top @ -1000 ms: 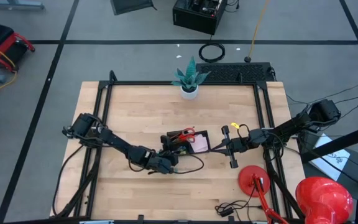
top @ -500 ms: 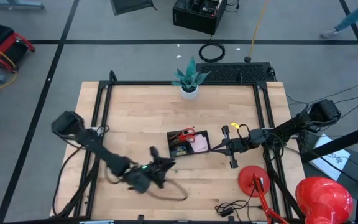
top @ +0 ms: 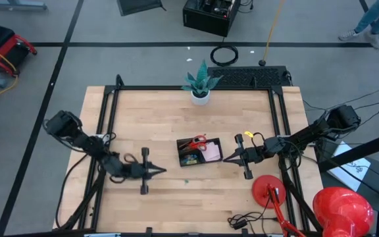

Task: Pick and place office supplies into organizer
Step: Put the blue binder clip into the desk organizer, then adjust the desk organizer

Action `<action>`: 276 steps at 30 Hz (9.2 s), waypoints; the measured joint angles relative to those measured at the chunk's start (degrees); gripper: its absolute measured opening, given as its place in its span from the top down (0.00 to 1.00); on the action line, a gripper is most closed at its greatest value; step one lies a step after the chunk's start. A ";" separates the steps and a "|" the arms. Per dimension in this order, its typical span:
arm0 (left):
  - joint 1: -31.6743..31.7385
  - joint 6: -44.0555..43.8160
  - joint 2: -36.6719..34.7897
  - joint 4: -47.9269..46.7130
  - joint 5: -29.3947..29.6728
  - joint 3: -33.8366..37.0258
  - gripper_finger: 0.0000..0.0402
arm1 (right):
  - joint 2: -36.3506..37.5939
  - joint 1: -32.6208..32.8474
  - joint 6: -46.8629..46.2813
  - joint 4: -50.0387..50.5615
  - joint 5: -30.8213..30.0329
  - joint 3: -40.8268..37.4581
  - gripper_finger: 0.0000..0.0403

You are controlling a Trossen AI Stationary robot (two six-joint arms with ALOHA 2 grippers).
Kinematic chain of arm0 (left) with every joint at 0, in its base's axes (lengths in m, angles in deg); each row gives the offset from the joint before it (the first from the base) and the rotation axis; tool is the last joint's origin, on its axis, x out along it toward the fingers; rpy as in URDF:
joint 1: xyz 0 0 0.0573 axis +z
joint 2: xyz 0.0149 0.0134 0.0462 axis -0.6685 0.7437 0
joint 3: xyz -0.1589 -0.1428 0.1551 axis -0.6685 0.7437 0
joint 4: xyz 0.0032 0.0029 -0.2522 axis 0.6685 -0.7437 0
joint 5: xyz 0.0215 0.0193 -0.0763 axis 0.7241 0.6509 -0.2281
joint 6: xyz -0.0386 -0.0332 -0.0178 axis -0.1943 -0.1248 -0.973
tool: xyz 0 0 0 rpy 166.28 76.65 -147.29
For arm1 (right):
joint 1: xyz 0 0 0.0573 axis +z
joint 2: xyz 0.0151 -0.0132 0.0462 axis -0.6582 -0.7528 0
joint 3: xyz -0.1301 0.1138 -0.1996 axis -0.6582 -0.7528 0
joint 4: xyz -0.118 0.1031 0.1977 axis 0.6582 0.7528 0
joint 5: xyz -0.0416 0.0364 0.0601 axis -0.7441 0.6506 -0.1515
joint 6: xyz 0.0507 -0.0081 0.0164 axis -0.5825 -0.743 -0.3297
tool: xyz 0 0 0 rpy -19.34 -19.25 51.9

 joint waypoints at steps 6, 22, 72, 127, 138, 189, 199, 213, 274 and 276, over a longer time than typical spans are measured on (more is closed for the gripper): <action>6.21 -7.14 0.05 2.45 -1.54 6.14 0.99 | 0.00 -0.09 1.91 0.00 -0.02 0.00 0.99; 18.66 7.34 -10.50 3.20 -22.66 4.55 1.00 | -0.24 -0.02 -0.07 0.46 0.31 -0.02 0.99; 10.55 -1.58 -38.99 -23.94 -15.34 16.53 0.98 | -37.23 5.44 11.39 46.66 -0.99 46.71 0.78; 10.55 -3.35 -38.99 -26.98 -15.36 16.53 0.90 | -50.16 -3.78 7.57 61.51 9.97 58.05 0.57; 10.55 -3.52 -38.99 -27.04 -15.34 16.53 0.90 | -50.23 -3.96 5.63 65.51 7.95 57.99 0.58; 10.53 -3.79 -38.99 -28.03 -15.30 16.51 0.90 | -33.63 17.11 31.88 62.91 -48.95 55.00 0.87; 10.55 -3.48 -38.99 -28.00 -15.27 16.51 0.90 | -38.29 14.40 43.90 41.89 -50.60 49.20 0.88; 10.55 -3.64 -39.00 -28.03 -15.27 16.51 0.90 | -39.34 9.38 30.27 40.56 -40.55 49.16 0.88; 16.62 -6.62 -9.99 -30.55 -21.16 -0.87 0.99 | -12.55 9.27 8.14 58.48 -53.67 35.79 1.00; 18.22 -6.25 -6.98 -30.62 -21.83 -2.79 0.99 | -10.11 9.54 7.27 58.30 -53.66 33.87 1.00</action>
